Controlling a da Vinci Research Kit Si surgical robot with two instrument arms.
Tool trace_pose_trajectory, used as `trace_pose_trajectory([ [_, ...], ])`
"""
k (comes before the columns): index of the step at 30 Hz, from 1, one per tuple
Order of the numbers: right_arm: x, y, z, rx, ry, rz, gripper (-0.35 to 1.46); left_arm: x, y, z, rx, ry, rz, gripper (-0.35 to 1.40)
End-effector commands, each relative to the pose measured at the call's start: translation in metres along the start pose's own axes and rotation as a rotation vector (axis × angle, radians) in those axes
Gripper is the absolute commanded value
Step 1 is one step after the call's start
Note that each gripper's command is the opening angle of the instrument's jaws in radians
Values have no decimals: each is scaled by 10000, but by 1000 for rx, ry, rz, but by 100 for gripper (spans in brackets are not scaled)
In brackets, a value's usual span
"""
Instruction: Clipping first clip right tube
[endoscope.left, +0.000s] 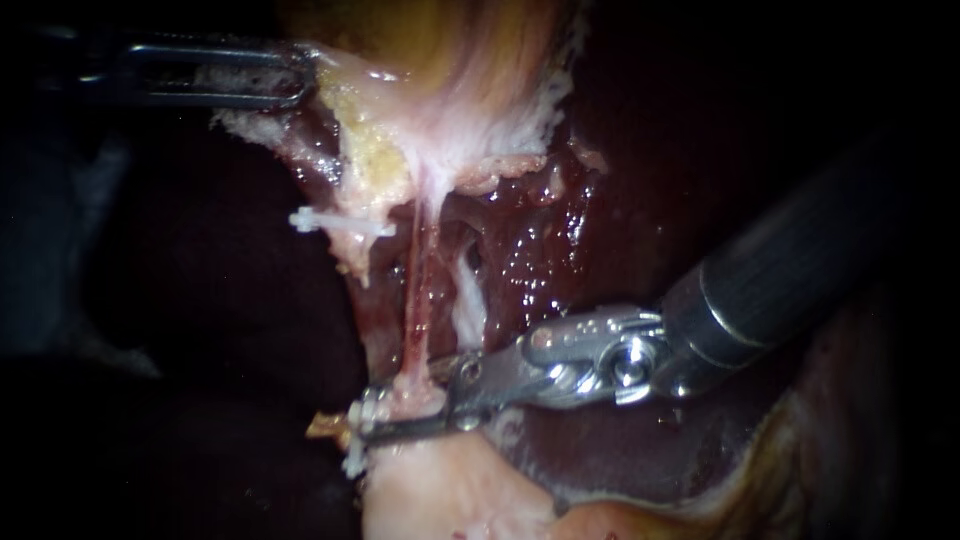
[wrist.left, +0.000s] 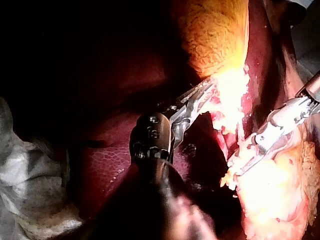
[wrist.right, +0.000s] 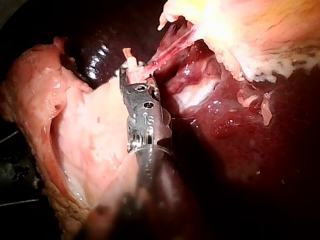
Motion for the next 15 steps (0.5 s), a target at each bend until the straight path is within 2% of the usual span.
trace_pose_trajectory([
  [1, 0, 0, 0, 0, 0, 0, -7, 0, 0, 0, 0, 0, 0, -35],
  [6, 0, 0, 0, -1, -3, 0, 5, 0, 0, 0, 0, 0, 0, -35],
  [9, 0, 1, 1, 2, 14, 0, 30, 0, 0, 0, 0, 0, 0, -35],
  [14, 5, 3, 8, 2, 86, -2, 49, -1, 0, 0, 0, 0, 0, -35],
  [15, 5, 4, 10, -8, 88, -1, 50, -1, 0, 0, 0, 0, 0, -35],
])
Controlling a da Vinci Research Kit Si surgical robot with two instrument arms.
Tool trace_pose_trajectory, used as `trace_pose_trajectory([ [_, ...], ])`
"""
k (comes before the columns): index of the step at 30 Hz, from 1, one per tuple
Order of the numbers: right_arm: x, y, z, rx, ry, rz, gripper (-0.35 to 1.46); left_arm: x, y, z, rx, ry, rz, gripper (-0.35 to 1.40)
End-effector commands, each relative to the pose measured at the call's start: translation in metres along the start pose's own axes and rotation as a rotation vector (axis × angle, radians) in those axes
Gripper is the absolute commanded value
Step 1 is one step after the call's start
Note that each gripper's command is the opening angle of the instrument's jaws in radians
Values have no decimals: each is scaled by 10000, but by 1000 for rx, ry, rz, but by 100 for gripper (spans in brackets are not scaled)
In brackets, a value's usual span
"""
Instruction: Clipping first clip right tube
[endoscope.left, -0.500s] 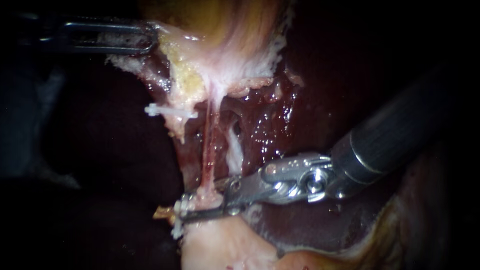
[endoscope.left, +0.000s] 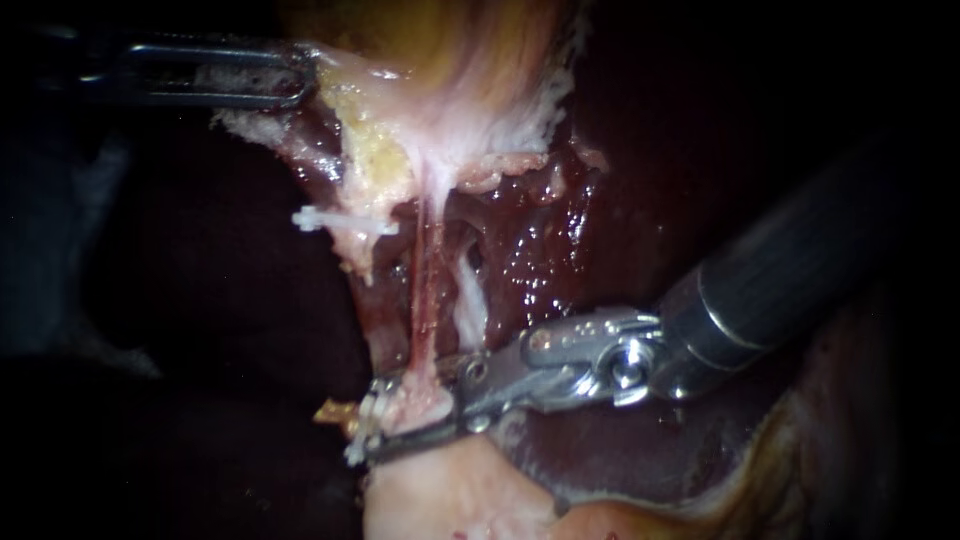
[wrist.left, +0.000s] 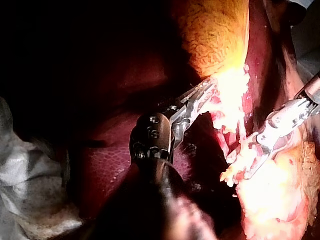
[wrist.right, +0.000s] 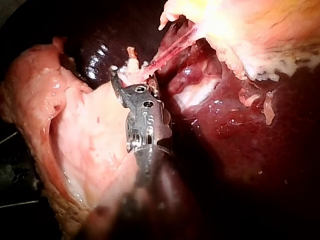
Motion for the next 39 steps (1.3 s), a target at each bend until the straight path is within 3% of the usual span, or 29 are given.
trace_pose_trajectory([
  [1, 1, 0, 2, -4, 2, 0, 50, 0, 0, 0, 0, 0, 0, -35],
  [12, 2, -1, -4, 1, 17, 1, 50, 0, 0, -1, 0, 0, 1, -35],
  [24, 17, 1, -25, 41, 158, 61, 50, 0, 0, -1, -1, 0, 1, -35],
  [39, 16, -2, -24, 126, 191, 101, 50, 0, 0, -1, 0, 0, 1, -35],
])
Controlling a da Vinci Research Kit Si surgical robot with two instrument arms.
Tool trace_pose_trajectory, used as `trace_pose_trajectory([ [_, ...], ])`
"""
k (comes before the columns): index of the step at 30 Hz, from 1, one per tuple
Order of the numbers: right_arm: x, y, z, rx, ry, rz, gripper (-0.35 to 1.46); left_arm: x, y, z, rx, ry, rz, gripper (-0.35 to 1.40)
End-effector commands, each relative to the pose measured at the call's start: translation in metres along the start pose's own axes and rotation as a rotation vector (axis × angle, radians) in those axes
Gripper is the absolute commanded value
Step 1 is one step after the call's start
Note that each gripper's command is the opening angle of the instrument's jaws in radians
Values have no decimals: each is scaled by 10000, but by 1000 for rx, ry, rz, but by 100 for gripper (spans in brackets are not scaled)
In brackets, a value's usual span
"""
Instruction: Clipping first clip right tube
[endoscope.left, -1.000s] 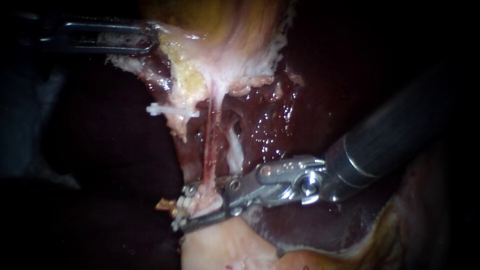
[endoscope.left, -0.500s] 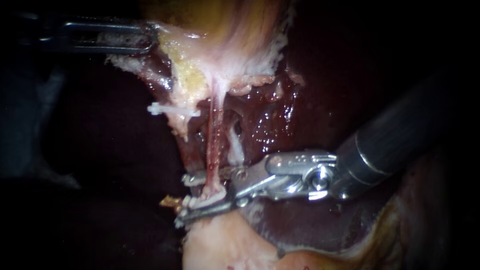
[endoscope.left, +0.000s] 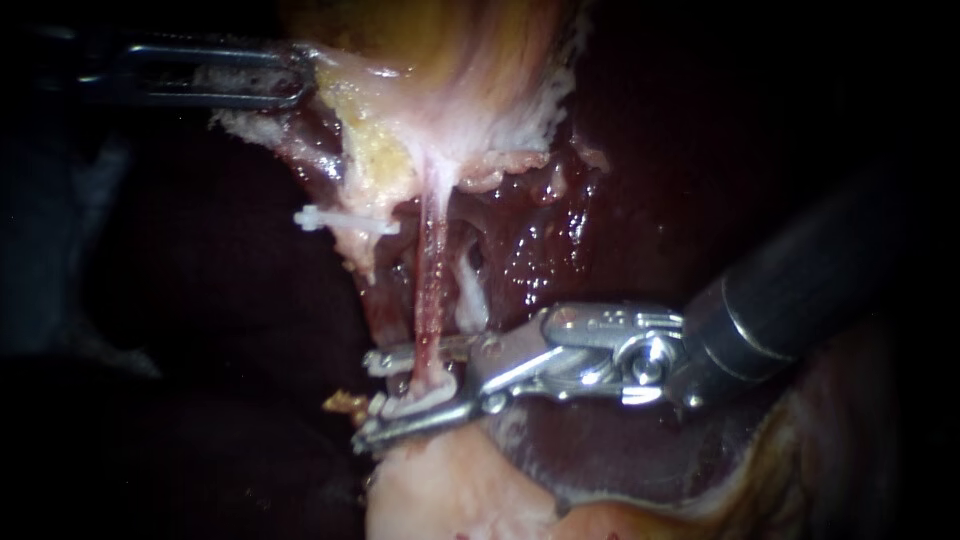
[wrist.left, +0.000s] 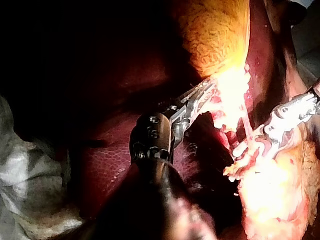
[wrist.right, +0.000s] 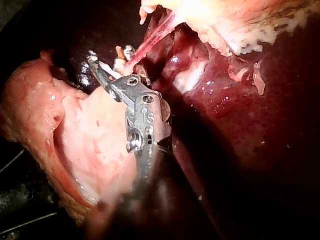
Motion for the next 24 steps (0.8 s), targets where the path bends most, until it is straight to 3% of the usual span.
trace_pose_trajectory([
  [1, 0, 0, 2, 12, 4, 3, 50, 0, 0, 0, 1, 0, 0, -35],
  [6, 1, -3, 3, 47, 11, 0, 50, 0, 0, 0, 1, 0, 0, -35],
  [15, 18, -29, 5, 82, 73, 20, 50, 0, 0, 0, 1, 0, 0, -35],
  [24, 34, -45, 6, 142, 91, 29, 49, -1, 0, 0, -2, -1, 0, -35],
])
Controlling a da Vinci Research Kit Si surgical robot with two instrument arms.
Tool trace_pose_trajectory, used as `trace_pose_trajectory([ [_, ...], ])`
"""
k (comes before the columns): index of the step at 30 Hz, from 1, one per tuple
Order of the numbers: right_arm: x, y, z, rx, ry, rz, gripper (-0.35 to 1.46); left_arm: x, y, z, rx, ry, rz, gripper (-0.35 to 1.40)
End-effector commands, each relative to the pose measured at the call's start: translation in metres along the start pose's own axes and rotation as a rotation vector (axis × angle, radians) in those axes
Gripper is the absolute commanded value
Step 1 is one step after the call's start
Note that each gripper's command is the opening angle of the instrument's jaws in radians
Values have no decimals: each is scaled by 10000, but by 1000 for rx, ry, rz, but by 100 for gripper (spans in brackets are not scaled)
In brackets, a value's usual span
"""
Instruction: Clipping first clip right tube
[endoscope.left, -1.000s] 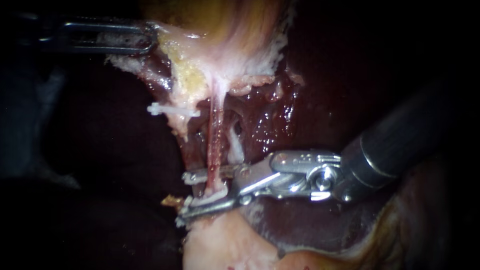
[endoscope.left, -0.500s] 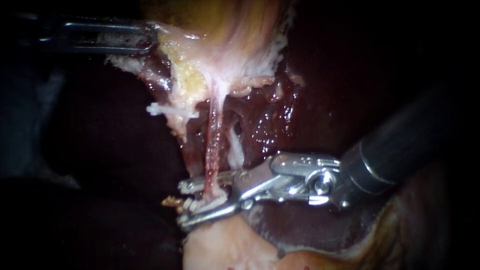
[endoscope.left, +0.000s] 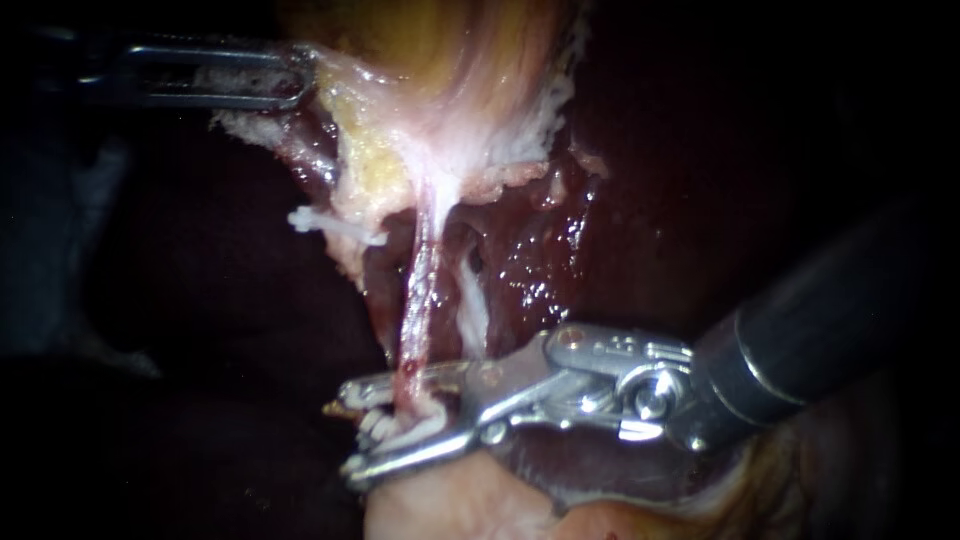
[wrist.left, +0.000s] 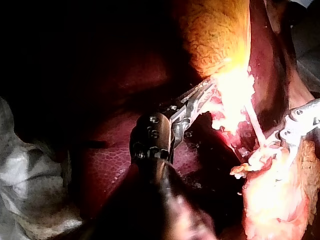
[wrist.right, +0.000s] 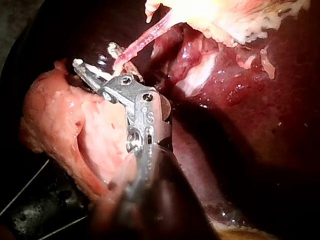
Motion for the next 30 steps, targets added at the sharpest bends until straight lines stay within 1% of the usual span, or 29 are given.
trace_pose_trajectory([
  [1, 0, -1, 0, 3, 0, 1, 49, 0, 0, 0, -2, -1, 0, -35],
  [12, 1, -5, 1, 16, -5, 5, 46, -1, 0, 0, -2, -1, 0, -35],
  [17, 0, -4, -3, 20, -6, 11, 38, -1, 0, 0, -2, -1, 0, -35],
  [24, 0, 2, -6, 29, -6, 11, 27, -1, 0, 0, -2, -1, 0, -35],
  [30, 0, 5, -10, 13, -18, 11, 11, -1, 0, 0, -2, -1, 0, -35],
])
